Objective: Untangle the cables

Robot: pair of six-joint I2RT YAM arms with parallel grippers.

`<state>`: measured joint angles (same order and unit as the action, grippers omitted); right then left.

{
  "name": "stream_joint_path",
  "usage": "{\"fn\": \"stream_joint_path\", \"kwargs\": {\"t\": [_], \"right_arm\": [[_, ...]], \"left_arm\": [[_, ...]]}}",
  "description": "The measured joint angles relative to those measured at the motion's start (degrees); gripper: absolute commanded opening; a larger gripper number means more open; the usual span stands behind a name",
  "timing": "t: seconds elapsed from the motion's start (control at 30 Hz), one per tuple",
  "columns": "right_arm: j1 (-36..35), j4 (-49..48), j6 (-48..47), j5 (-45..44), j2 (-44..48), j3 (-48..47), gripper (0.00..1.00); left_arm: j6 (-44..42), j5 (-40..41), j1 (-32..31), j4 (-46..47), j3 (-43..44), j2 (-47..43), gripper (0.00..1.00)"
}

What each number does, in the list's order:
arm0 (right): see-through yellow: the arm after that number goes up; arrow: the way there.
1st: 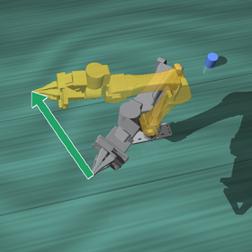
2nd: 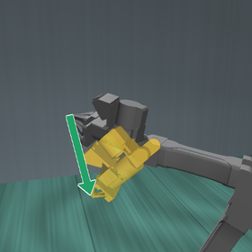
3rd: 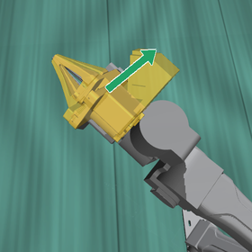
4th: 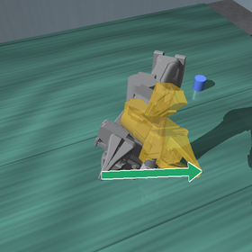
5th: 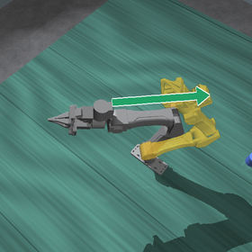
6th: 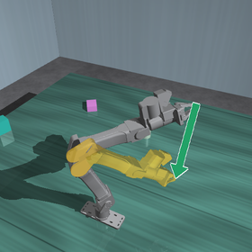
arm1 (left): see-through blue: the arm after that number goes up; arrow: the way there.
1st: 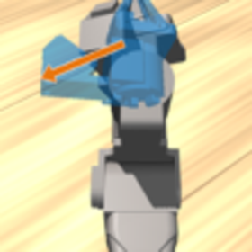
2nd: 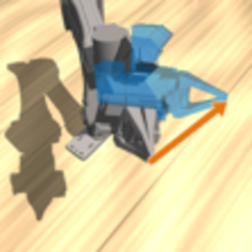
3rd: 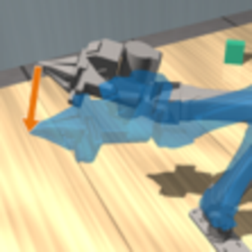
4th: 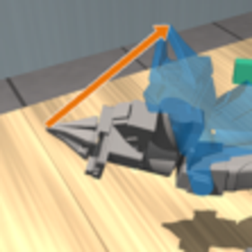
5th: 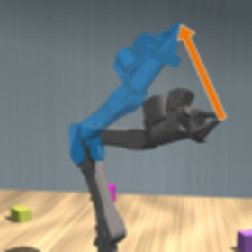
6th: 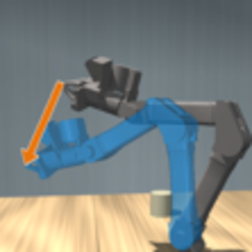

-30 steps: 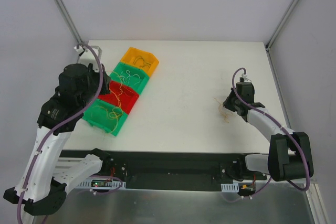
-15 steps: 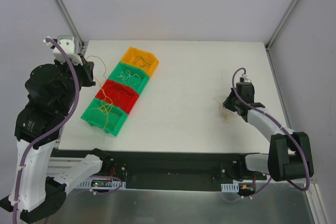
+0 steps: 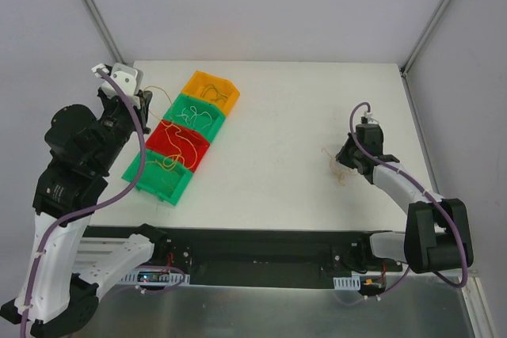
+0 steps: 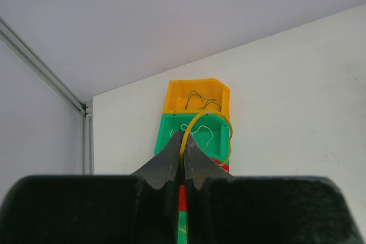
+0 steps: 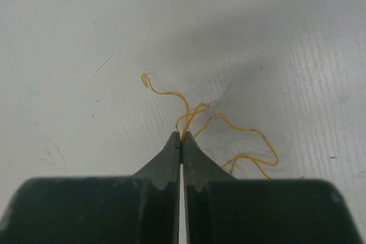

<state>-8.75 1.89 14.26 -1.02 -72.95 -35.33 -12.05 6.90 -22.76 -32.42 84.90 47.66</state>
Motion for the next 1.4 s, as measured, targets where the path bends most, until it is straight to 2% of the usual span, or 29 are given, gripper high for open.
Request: {"fn": "stream_joint_path", "kwargs": {"t": [0.27, 0.57, 0.7, 0.87, 1.03, 1.2, 1.4], "right_arm": [[-0.11, 0.00, 0.00, 0.02, -0.04, 0.00, 0.01], [-0.13, 0.00, -0.02, 0.02, -0.22, 0.00, 0.00], [-0.17, 0.00, 0.00, 0.00, -0.26, 0.00, 0.00], [-0.20, 0.00, 0.00, 0.00, -0.26, 0.00, 0.01], [-0.24, 0.00, 0.00, 0.02, -0.26, 0.00, 0.00], [-0.26, 0.00, 0.00, 0.04, -0.26, 0.00, 0.00], [-0.28, 0.00, 0.02, 0.04, -0.24, 0.00, 0.00]], "left_arm": [[-3.26, 1.77, 0.00, 1.84, -6.36, -3.13, 0.00], [-5.49, 7.69, 0.00, 3.63, -13.03, -5.97, 0.00], [-6.29, 10.91, 0.22, 6.73, -18.84, -7.34, 0.00], [-6.47, 14.67, 2.73, 8.92, -25.55, -7.93, 0.00], [-5.84, 22.18, 7.34, 11.23, -32.48, -10.62, 0.00], [-1.81, 29.49, 11.39, 10.86, -34.32, -11.61, 0.00], [15.26, 29.03, 14.01, 3.96, -34.36, -4.81, 0.00]]}}
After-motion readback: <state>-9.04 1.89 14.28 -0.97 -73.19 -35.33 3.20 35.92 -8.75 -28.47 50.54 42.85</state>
